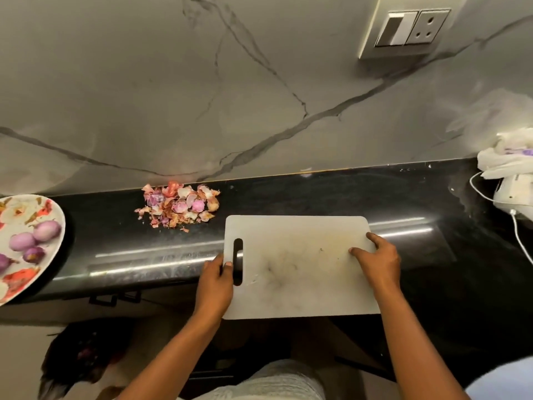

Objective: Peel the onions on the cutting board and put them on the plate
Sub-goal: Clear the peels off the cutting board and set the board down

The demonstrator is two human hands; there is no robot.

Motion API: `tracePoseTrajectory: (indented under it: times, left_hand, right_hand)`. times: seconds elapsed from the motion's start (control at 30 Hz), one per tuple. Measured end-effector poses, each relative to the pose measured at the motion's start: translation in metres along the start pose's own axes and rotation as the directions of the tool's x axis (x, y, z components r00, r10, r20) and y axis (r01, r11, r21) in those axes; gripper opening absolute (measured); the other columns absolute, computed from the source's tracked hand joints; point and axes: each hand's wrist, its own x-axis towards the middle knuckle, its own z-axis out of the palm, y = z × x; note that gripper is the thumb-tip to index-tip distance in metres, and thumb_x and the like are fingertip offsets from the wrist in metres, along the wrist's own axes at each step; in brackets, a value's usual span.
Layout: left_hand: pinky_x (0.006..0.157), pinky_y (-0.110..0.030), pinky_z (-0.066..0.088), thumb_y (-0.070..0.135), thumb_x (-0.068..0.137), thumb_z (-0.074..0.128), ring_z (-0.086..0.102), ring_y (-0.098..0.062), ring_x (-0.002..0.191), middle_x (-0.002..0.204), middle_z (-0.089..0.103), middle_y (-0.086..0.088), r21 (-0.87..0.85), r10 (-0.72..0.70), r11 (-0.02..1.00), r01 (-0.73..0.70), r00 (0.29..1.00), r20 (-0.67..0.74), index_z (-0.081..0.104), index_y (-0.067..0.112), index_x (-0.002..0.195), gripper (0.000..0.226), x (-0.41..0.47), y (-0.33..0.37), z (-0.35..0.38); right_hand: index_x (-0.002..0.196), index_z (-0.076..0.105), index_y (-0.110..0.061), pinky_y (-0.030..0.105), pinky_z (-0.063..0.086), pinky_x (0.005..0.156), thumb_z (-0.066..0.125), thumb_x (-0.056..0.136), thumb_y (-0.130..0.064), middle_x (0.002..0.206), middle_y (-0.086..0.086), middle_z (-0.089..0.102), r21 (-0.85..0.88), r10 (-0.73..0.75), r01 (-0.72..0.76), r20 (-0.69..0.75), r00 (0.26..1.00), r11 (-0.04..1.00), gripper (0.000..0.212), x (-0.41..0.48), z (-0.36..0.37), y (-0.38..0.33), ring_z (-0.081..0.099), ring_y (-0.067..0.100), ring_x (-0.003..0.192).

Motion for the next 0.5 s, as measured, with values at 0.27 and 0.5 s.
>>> tracePoseTrajectory:
  times: [0.27,0.5]
  left_hand:
    - [0.084,-0.034,0.046,0.023,0.11,0.05,0.055,-0.018,0.098,0.11,0.056,-0.002,0.3,0.125,0.943,-0.146,0.988,0.089,0.064,0.024,0.14,0.033,0.036,0.006,-0.006]
    - [0.083,-0.047,0.062,0.024,0.102,0.068,0.069,-0.02,0.089,0.099,0.073,-0.002,0.201,0.127,0.971,-0.127,0.992,0.013,0.073,0.026,0.133,0.032,0.049,0.006,-0.007]
  right_hand:
    - [0.15,0.053,-0.019,0.053,0.048,0.107,0.081,0.089,-0.019,0.149,0.012,0.055,-0.037,-0.033,0.032,-0.023,0.999,0.999,0.068,0.01,0.009,0.007,0.053,0.036,0.135]
    - [0.153,0.05,-0.013,0.05,0.041,0.115,0.077,0.093,-0.02,0.157,0.01,0.049,-0.099,-0.101,0.099,-0.013,0.995,0.99,0.066,0.01,0.01,0.011,0.046,0.035,0.143]
